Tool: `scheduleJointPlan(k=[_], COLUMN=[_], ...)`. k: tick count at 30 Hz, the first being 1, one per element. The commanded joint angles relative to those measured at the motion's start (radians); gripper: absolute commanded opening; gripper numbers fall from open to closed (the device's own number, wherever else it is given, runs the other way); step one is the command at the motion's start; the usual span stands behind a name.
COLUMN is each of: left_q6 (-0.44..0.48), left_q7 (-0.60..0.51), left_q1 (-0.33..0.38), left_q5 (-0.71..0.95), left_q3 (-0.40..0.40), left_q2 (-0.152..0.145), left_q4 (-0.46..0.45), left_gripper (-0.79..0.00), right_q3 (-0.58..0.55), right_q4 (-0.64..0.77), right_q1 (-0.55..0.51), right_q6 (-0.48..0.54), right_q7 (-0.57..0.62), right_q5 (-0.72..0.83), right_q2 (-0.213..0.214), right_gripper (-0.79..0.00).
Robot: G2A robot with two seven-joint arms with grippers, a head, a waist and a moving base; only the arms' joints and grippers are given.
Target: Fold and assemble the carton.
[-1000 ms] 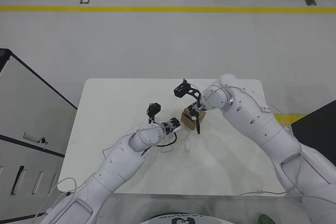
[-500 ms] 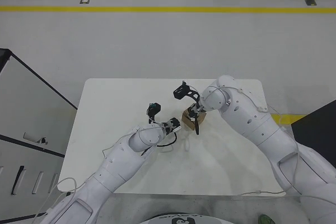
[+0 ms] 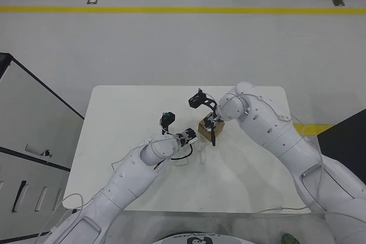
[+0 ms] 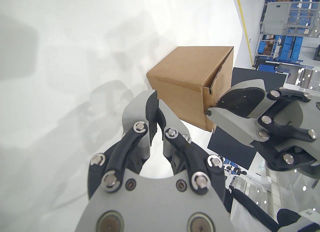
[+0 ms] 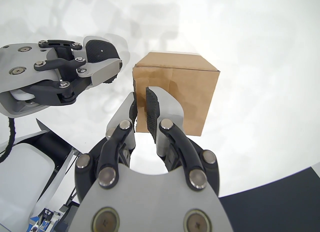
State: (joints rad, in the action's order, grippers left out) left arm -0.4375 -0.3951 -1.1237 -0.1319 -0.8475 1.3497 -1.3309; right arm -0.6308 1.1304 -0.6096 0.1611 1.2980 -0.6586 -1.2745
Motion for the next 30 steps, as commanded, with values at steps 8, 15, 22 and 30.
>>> scheduleJointPlan(k=[8, 15, 22, 30], left_q6=[0.0, 0.0, 0.0, 0.0], left_q7=[0.0, 0.0, 0.0, 0.0], left_q1=[0.0, 0.0, 0.0, 0.0], left_q5=[0.0, 0.0, 0.0, 0.0], left_q3=[0.0, 0.0, 0.0, 0.0], left_q2=[0.0, 0.0, 0.0, 0.0], left_q4=[0.0, 0.0, 0.0, 0.0], left_gripper=[-0.785, -0.785, -0.785, -0.785], right_q3=[-0.06, -0.154, -0.211, -0.19], right_q4=[-0.024, -0.082, -0.142, -0.165], right_q1=[-0.007, -0.021, -0.031, -0.038], right_q6=[-0.021, -0.055, -0.06, -0.049], right_q7=[-0.013, -0.043, -0.02, -0.011], right_q5=[0.081, 0.227, 0.341, 0.35], right_q2=[0.006, 0.017, 0.026, 0.02], right_gripper=[-0.597, -0.785, -0.785, -0.785])
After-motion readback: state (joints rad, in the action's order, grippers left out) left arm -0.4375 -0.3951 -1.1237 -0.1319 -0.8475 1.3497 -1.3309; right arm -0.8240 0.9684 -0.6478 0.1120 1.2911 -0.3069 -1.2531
